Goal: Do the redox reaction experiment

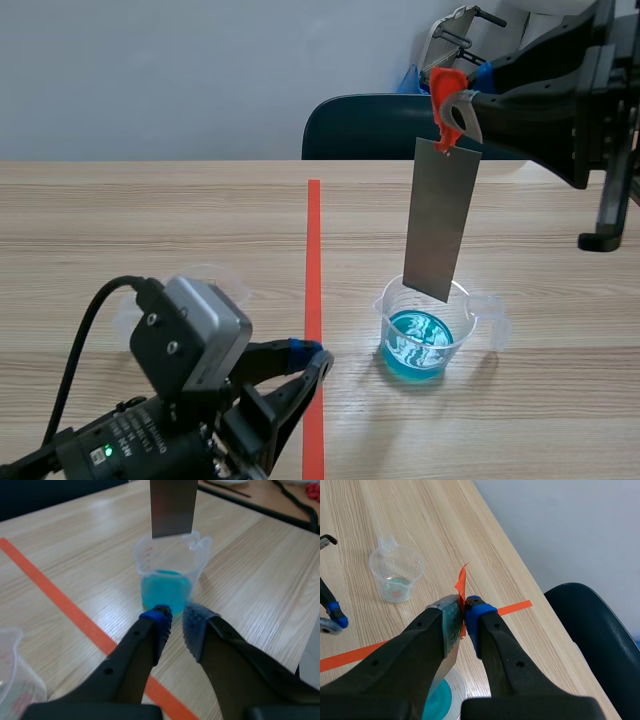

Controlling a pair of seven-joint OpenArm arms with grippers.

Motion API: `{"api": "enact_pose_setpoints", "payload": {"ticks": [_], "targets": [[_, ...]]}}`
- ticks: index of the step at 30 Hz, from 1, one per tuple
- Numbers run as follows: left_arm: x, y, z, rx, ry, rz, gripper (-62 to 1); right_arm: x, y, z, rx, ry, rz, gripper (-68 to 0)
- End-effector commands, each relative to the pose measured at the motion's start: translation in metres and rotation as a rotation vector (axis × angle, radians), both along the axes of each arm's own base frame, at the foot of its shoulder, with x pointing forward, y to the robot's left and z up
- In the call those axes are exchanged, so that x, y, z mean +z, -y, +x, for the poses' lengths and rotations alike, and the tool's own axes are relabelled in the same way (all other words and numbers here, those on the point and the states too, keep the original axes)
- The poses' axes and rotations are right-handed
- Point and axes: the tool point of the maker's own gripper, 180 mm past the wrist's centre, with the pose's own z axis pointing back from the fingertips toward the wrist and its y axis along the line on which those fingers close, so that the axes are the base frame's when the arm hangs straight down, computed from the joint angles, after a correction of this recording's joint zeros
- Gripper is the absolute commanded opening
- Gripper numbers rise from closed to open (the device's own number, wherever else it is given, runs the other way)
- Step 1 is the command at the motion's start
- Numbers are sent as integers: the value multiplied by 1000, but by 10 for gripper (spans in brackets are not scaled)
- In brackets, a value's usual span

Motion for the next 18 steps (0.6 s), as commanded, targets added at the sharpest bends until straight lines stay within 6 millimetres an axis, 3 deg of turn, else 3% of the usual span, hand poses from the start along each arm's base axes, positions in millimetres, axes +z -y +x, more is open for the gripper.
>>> {"api": "enact_pose_setpoints", "payload": {"ticks": [1,12,18], "targets": [[13,7,10,3,52,-25,-575,11,-2,-2,19,32,16,-667],[-10,29,64,26,54,-15,-578,11,-2,-2,19,32,16,-667],[-14,48,78,-5,57,-16,-578,11,-2,-2,19,32,17,-667]]}}
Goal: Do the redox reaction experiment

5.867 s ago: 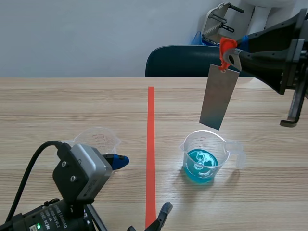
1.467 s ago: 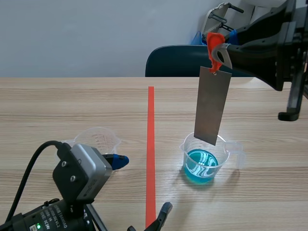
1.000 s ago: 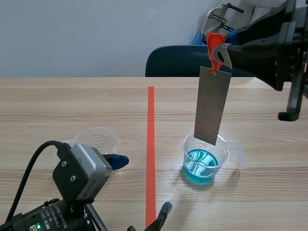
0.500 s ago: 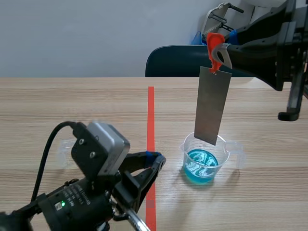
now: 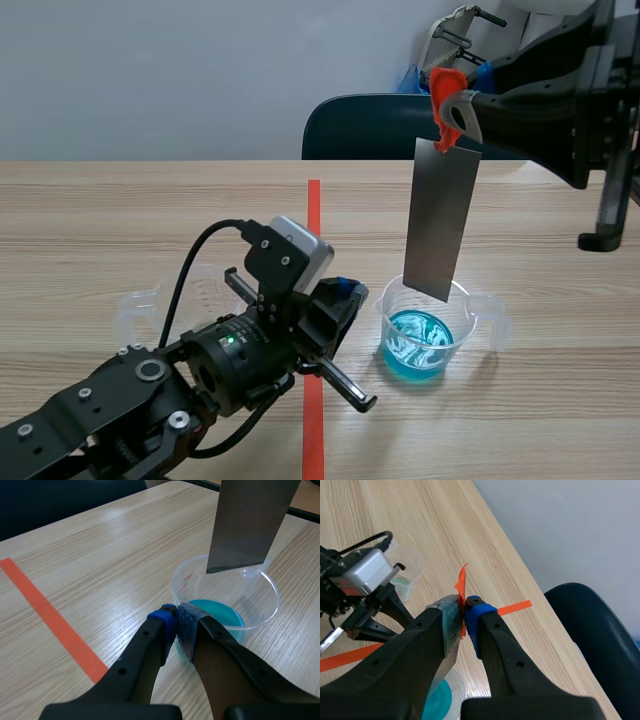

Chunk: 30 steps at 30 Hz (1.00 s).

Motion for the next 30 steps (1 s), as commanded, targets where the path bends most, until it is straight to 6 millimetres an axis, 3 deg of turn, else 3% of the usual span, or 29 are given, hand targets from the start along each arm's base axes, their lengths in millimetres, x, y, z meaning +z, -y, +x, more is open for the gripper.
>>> {"api": "enact_pose_setpoints", "payload": {"ticks": [1,9,20,24,30], "targets": [[15,13,0,-24,26,-45,-578,11,-2,-2,19,32,17,-667],[15,29,7,-28,24,-63,-578,11,-2,-2,19,32,17,-667],[14,29,7,-27,21,-63,-578,11,-2,-2,19,32,17,-667],[7,19,3,-3,11,-55,-578,11,-2,-2,19,31,17,-667],[8,-20,-14,74,11,-41,-578,11,-2,-2,19,31,17,-667]]}}
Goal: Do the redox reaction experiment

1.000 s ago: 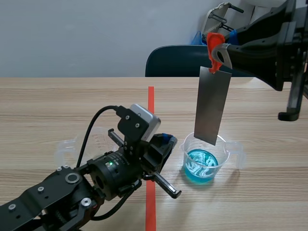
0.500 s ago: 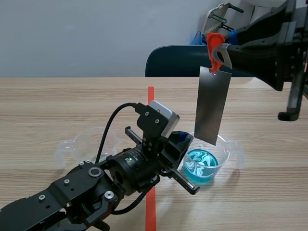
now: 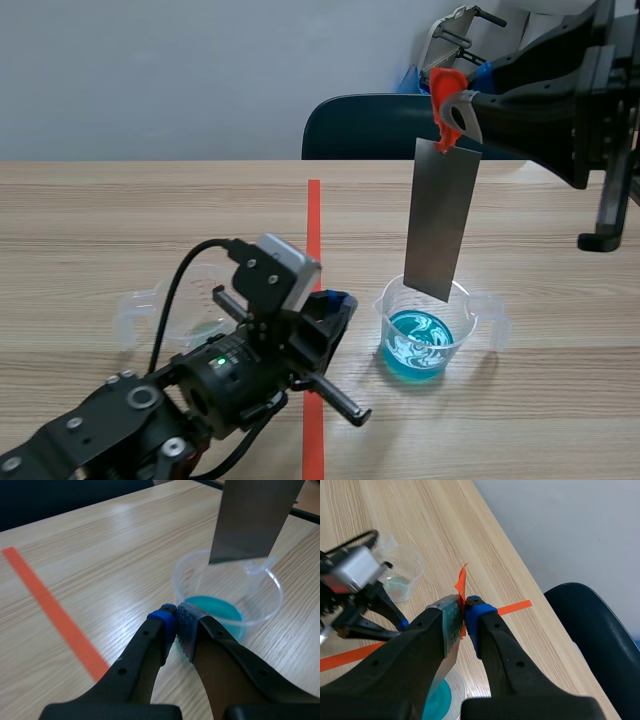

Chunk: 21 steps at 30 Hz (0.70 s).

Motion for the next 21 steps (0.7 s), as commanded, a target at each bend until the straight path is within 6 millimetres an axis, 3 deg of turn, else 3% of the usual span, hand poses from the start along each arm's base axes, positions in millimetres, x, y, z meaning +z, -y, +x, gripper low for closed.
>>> {"api": "enact_pose_setpoints", "payload": {"ticks": [1,13,21], "targets": [[17,-10,-7,18,31,-26,-578,11,-2,-2,19,30,19,-667],[47,-93,-68,180,-16,47,-578,11,-2,-2,19,31,19,-667],[67,-138,-93,284,-48,120,-578,11,-2,-2,19,30,19,-667]]}}
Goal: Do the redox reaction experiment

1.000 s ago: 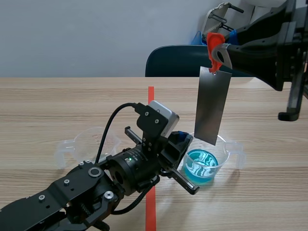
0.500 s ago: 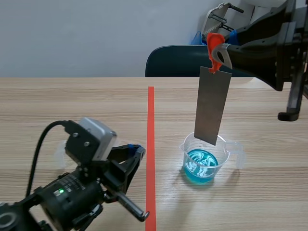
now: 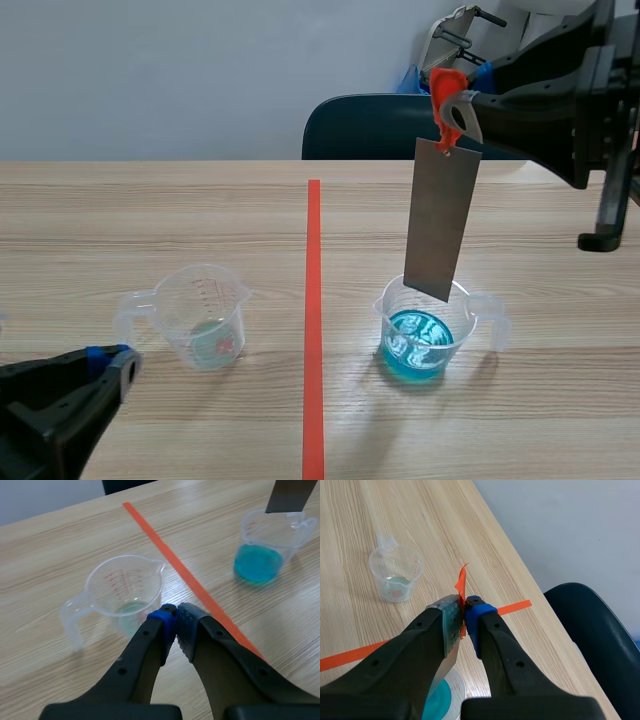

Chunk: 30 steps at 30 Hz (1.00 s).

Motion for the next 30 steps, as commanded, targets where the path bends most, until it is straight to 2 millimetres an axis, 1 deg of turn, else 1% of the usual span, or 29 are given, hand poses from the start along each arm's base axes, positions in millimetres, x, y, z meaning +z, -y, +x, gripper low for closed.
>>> {"api": "enact_pose_setpoints", "payload": {"ticks": [1,4,10,12,13,17,20,21,24,27,30], "targets": [[9,0,-1,10,15,-16,-578,11,-2,-2,19,30,18,-667],[16,-9,-8,28,2,0,-578,11,-2,-2,19,30,18,-667],[22,-26,-20,83,-43,-2,-570,11,-2,-2,19,30,18,-667],[24,-34,-21,127,-48,-11,-508,11,-2,-2,19,30,18,-667],[25,-39,-22,150,-49,-6,-464,11,-2,-2,19,30,18,-667],[28,-51,-22,205,-40,11,-265,11,-2,-2,19,30,19,-667],[30,-52,-23,210,-32,11,-121,11,-2,-2,19,30,19,-667],[32,-52,-23,209,-26,8,-93,11,-2,-2,19,30,19,-667],[34,-51,-23,208,-11,2,-61,11,-2,-2,19,30,18,-667],[36,-51,-23,207,-2,0,8,11,-2,-2,19,30,18,-667],[37,-51,-22,205,3,-3,14,11,-2,-2,19,30,18,-667]]}}
